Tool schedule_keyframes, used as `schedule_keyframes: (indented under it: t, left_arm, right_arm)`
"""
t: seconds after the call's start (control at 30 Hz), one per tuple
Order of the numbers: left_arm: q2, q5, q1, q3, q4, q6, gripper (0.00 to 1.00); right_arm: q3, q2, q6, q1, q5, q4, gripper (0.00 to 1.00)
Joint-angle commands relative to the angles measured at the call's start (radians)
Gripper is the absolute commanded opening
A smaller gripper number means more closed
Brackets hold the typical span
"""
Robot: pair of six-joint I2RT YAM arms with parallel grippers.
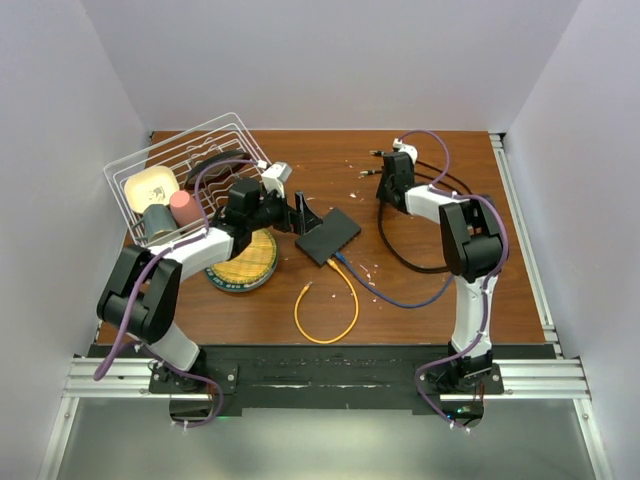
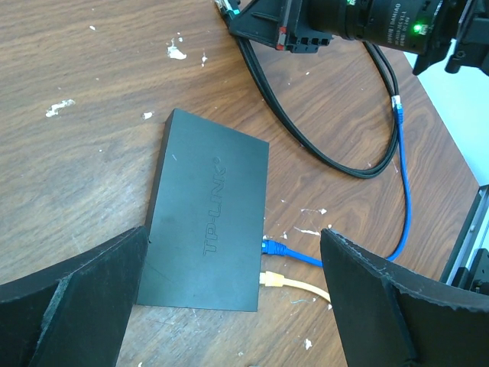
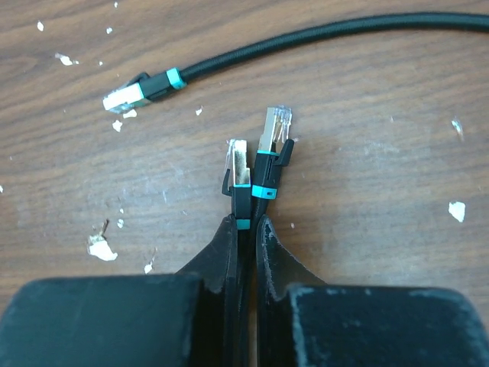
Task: Insert the plug into the switch port
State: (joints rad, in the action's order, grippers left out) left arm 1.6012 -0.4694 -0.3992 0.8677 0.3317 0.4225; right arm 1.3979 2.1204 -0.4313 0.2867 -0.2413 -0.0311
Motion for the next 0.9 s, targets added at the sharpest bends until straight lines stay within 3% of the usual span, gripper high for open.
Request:
schedule_keyframes:
  t: [0.0,0.27,0.5,0.7,0.77,0.87]
  left_arm:
    - [0.011,-0.025,0.005,0.017,0.030,-0.027,1.00]
    - [0.008,-0.032,0.005,0.002,0.050,-0.013,1.00]
    - [0.008,-0.046,0.005,-0.013,0.076,0.007,1.00]
    - [0.005,-0.055,0.005,-0.027,0.095,0.016,1.00]
    - [0.006,-0.063,0.005,-0.030,0.098,0.019,1.00]
    - [0.002,-0.060,0.005,-0.038,0.098,0.016,1.00]
  right_arm:
    - [-0.026,-0.089,0.006,-0.003,-0.027,0.022,0.00]
    - [-0.060,-0.218,0.069,-0.003,-0.021,0.017,0.00]
    - [-0.175,-0.323,0.135,0.000,0.169,-0.029,0.00]
    - [-0.185,-0.304,0.120,0.002,0.132,0.028,0.00]
    - [-0.188,-0.307,0.121,0.002,0.169,0.028,0.08]
    - [-0.200,-0.315,0.118,0.000,0.224,-0.004,0.31]
